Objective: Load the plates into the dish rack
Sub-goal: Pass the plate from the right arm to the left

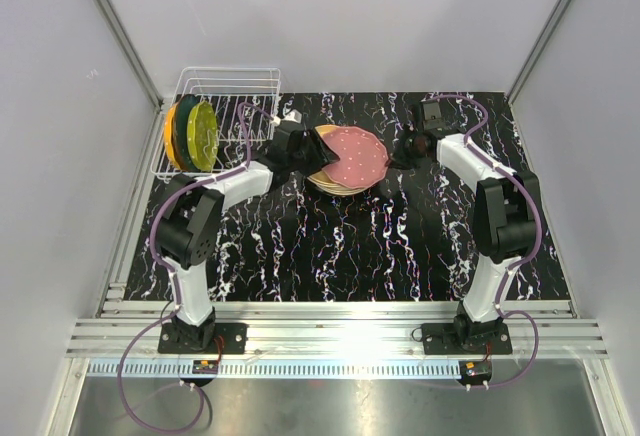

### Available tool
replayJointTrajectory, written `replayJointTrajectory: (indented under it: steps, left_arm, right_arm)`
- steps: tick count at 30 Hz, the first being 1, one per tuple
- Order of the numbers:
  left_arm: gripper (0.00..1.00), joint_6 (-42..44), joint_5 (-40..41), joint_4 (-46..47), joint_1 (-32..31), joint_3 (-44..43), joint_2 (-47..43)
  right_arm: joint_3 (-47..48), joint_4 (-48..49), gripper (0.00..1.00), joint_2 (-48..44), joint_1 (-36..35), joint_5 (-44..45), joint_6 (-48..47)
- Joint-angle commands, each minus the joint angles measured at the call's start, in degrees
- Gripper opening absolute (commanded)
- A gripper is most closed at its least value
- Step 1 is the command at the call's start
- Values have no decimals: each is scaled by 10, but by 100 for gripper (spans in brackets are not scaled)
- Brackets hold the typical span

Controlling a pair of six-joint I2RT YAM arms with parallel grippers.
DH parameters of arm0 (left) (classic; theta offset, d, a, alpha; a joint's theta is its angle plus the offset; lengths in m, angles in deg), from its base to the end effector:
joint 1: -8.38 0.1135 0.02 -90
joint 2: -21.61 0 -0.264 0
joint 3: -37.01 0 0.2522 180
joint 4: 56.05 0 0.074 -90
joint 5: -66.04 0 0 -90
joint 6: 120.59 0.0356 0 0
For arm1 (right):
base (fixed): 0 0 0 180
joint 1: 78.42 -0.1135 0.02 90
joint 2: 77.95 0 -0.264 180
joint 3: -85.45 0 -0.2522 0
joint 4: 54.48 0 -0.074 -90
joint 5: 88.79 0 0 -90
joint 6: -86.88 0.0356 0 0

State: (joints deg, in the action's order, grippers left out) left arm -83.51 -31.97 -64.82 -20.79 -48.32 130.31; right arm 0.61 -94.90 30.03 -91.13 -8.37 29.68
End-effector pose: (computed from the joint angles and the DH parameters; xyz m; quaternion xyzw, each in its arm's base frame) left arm 0.3719 -0.2133 0.2054 -0.1466 0.8613 -0.3630 0.3238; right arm 0.4013 0.0966 0.2212 0.1390 0.9358 0.1946 0.2591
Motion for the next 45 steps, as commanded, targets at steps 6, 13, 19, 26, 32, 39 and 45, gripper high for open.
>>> replayJointTrajectory:
  steps: [6,13,19,26,32,39,45]
  left_arm:
    - [24,32,-50,78,-5,-16,-34]
    - [0,46,-59,101,-6,-16,-79]
    - [0,63,-57,77,-12,-45,-137]
    - [0,106,-17,27,-14,-67,-221]
    - [0,149,9,-17,-12,-126,-249]
    - [0,269,126,-132,-4,-185,-275]
    - [0,391,256,-193,3,-175,-308]
  right_arm:
    - [44,-14,0,-30,-1,-13,-15]
    - [50,-22,0,-58,-1,-15,-9]
    - [34,6,0,-105,-1,-52,12]
    - [7,68,47,-153,-3,-123,63]
    - [-5,102,64,-174,-3,-153,89]
    - [-45,99,82,-258,-2,-122,72]
    - [-64,103,87,-292,-2,-134,78]
